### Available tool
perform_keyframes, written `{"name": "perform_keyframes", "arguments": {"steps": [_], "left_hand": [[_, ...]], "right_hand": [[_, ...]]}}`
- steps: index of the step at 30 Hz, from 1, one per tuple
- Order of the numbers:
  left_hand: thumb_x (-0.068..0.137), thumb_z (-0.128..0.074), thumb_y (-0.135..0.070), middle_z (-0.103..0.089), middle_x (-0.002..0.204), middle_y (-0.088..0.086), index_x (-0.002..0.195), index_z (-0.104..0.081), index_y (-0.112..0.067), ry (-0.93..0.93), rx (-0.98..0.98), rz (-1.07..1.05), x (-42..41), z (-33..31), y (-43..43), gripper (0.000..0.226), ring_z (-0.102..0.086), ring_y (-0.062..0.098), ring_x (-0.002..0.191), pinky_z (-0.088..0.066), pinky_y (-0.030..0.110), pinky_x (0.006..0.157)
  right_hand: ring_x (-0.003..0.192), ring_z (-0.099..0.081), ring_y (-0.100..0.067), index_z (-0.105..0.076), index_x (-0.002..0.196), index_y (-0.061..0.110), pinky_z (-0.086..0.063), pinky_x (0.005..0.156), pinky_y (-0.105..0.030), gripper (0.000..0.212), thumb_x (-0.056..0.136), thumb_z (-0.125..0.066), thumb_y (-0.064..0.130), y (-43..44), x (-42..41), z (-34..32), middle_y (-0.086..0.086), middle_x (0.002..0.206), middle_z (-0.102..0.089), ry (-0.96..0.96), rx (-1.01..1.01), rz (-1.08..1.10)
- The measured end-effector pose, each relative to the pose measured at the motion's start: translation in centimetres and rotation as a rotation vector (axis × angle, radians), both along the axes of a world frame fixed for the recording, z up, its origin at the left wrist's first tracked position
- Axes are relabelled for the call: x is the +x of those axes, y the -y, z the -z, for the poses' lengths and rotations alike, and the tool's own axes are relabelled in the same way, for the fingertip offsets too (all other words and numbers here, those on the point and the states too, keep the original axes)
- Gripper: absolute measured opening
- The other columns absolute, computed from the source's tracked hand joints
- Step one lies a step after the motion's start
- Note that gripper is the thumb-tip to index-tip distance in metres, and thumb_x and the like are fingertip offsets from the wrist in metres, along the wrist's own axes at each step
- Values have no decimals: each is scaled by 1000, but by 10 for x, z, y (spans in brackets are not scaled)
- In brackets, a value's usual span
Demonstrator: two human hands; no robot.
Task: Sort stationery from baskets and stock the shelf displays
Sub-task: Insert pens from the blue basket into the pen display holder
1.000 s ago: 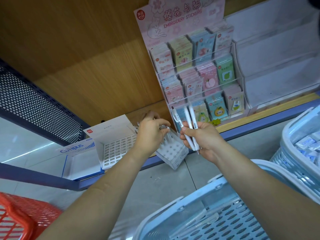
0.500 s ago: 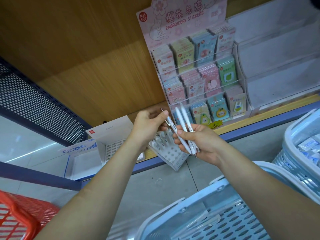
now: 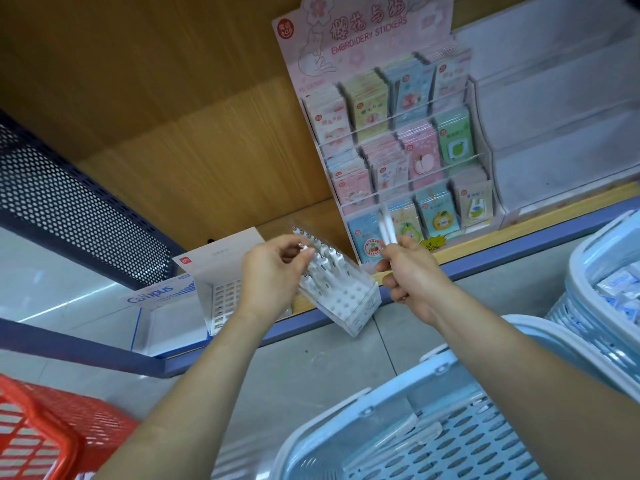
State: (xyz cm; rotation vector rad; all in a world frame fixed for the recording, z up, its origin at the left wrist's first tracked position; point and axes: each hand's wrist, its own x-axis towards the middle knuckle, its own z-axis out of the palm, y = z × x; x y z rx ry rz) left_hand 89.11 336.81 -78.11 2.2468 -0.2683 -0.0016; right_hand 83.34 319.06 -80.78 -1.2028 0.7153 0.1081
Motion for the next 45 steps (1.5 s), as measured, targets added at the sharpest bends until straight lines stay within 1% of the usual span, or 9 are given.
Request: {"name": "perform_keyframes", "arguments": {"steps": [6,12,15,20,26,35,39,42,45], "left_hand": [[85,-74,-17,-69,77,-13,93,-76,-19,24,64,25,1,14,8,8,-65,6,75,-58,33,79],[84,-74,-22,-65,85,-17,99,-78,-19,73,185,97,1,16,8,15,-61,-3,80,-45,8,74],[90,-68,-21,-59,86,-14,105,-76,-17,131,240,156,3,19,7,17,-55,5,84,-40,11,72],[86,-73,-21,-68,90,-6,99,-78,-20,152,266,201,3,19,8,14,-60,10,84,-52,33,79],[84,-74,-24,-55,89,-8,96,-78,-21,148,367,190,8,21,17,13,-51,9,85,-40,20,72],[84,-73,-32,-51,90,-6,101,-75,-22,153,508,206,10,25,21,19,-53,18,93,-44,29,78],[91,-66,-32,-62,88,-13,101,-75,-23,140,238,113,-1,8,24,16,-58,10,88,-46,25,77],[92,-65,-25,-74,81,-9,94,-77,-21,-255,-163,183,-16,-6,37,13,-63,0,73,-46,16,65],[91,-66,-26,-75,86,-2,102,-77,-19,-417,-340,131,-23,-6,44,17,-59,0,68,-43,17,59]], "right_hand": [[52,-29,-9,-54,99,17,-19,38,-18,17,98,-42,5,-1,-1,3,-1,66,-41,36,-21,-22],[52,-33,-10,-62,106,12,-24,38,-17,18,97,-48,6,0,0,4,-1,69,-41,49,-9,-44],[54,-38,-10,-64,107,10,-26,40,-18,22,94,-47,4,-1,2,4,-3,75,-45,36,27,-24],[60,-47,-10,-66,98,11,-38,48,-19,18,96,-51,2,-1,1,4,-7,76,-54,83,40,-45],[70,-59,-11,-66,102,11,-51,54,-18,15,94,-59,2,2,-1,6,-9,84,-63,115,80,24],[74,-68,-14,-66,109,9,-55,59,-23,20,90,-63,1,5,-3,3,-8,83,-69,147,220,25],[75,-69,-16,-68,105,9,-55,62,-25,20,88,-64,0,5,-4,-2,-8,84,-71,205,348,-47],[82,-70,-20,-69,110,7,-57,65,-27,23,88,-63,0,5,-5,-4,-11,89,-71,251,406,-109],[87,-69,-21,-69,111,6,-58,67,-28,25,88,-63,0,5,-6,-4,-11,91,-71,278,439,-125]]}}
